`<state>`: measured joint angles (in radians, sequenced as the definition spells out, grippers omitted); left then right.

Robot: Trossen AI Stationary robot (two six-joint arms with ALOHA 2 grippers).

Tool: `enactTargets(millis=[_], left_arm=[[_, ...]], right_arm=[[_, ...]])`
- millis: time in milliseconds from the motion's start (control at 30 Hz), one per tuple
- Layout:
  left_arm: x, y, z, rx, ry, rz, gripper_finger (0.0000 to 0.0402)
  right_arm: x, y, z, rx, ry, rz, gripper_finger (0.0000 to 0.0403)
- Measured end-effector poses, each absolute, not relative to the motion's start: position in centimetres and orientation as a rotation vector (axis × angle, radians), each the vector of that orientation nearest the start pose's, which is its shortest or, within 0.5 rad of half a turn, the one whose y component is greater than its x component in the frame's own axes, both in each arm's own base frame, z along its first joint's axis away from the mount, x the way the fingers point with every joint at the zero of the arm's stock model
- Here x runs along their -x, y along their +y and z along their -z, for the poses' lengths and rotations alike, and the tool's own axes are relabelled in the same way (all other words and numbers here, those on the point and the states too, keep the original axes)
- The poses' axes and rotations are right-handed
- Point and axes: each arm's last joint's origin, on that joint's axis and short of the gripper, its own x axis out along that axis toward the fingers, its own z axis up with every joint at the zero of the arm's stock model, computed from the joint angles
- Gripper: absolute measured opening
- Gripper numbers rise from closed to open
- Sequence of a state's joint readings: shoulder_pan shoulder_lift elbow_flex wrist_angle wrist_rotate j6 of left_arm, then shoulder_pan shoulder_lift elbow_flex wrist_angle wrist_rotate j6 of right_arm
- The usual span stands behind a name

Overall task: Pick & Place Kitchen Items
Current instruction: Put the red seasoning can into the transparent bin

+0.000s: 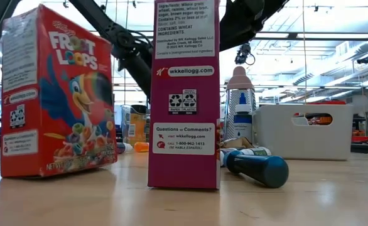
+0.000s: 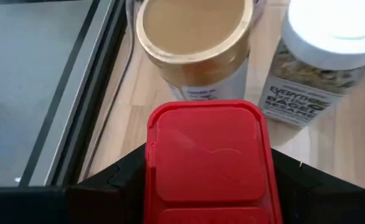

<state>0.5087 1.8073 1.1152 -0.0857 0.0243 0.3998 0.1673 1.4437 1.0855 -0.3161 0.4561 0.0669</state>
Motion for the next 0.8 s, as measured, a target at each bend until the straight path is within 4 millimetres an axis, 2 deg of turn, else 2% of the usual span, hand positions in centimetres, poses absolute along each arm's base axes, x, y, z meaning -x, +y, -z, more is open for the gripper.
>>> enactTargets(millis=[167, 800], left_arm=[[-33.19, 18.50, -17.14, -0.139, 0.857, -0.310, 0.0237], [-33.34, 18.67, -17.40, -0.297, 0.870, -0.309, 0.0240]], right_arm=[[-30.80, 3.91, -27.71, 0.143, 0.634, 0.299, 0.0330], [-30.81, 3.90, -27.72, 0.141, 0.633, 0.299, 0.0330]])
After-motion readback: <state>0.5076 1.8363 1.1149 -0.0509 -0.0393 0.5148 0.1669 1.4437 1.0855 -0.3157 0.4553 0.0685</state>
